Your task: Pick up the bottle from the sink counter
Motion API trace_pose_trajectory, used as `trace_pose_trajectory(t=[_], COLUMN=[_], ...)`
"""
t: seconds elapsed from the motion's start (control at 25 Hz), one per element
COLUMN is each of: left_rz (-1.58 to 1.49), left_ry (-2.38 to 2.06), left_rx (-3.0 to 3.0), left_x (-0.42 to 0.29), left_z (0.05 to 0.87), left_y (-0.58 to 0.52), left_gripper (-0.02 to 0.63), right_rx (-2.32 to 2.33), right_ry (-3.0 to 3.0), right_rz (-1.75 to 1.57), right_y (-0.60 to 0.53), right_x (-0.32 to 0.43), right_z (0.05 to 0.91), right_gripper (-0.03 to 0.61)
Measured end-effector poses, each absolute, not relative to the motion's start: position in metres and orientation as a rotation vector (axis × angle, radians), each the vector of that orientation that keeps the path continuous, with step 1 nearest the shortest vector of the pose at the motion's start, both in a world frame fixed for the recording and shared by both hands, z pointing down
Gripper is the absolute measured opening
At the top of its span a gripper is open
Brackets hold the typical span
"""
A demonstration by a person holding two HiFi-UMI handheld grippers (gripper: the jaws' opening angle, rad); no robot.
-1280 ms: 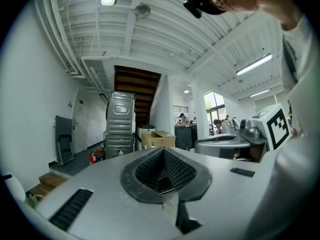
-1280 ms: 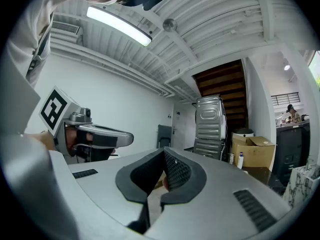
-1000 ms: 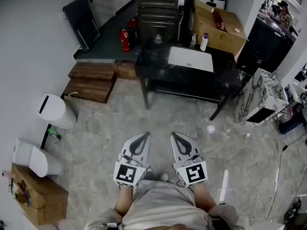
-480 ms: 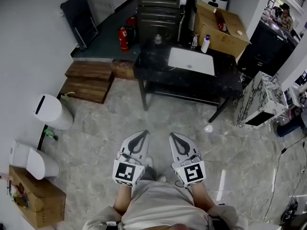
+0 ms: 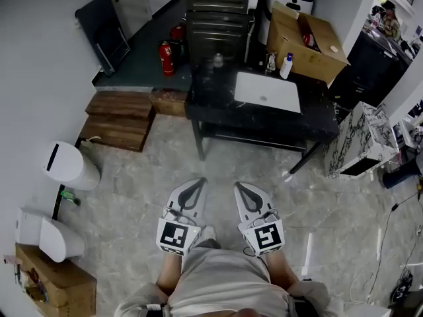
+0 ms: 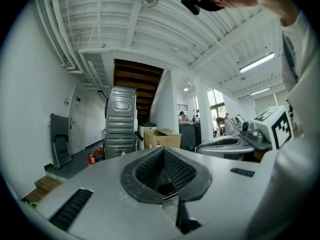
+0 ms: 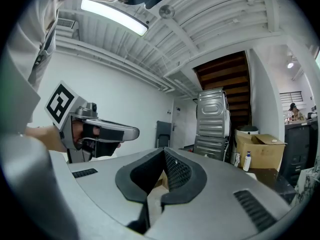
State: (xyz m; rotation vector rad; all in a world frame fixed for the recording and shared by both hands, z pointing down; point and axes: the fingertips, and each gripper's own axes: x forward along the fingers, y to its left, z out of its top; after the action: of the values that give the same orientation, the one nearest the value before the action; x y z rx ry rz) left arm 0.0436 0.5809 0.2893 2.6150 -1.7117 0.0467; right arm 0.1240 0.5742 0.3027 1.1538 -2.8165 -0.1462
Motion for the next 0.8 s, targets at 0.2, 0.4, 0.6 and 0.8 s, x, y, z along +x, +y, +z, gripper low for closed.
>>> trace_pose_trajectory(t=[0.2,0.4,0.6,0.8], left_rz=[0.058,0.033,0.036,0.036], left_ry=[-1.689,-1.666,-1.656,-1.642], left_rx=[2.631,2.650,2.647,2.641], left_x=[0.023,0.003,-0.010,-0.015], left_z=[0.295,0.292,0.294,0.296], left_y=[0.551,0.525,0.503,0.482], left_gripper=[0.001,0.001,0.000,0.002], right_rx=[1.178,1.210,1.229,1.218], right_ry=[-2.795,-2.767,-2.753,-2.742], right_rz=[-0.153,-0.169,-0.160,-0.160], right_y=[0.546,0.521,0.502,0.478], right_x=[0.105,0.089,0.078,0.070], right_z=[0.304,0.302,0.302,0.304], right_gripper=[-0.008,-0.008,-0.008,-0.008])
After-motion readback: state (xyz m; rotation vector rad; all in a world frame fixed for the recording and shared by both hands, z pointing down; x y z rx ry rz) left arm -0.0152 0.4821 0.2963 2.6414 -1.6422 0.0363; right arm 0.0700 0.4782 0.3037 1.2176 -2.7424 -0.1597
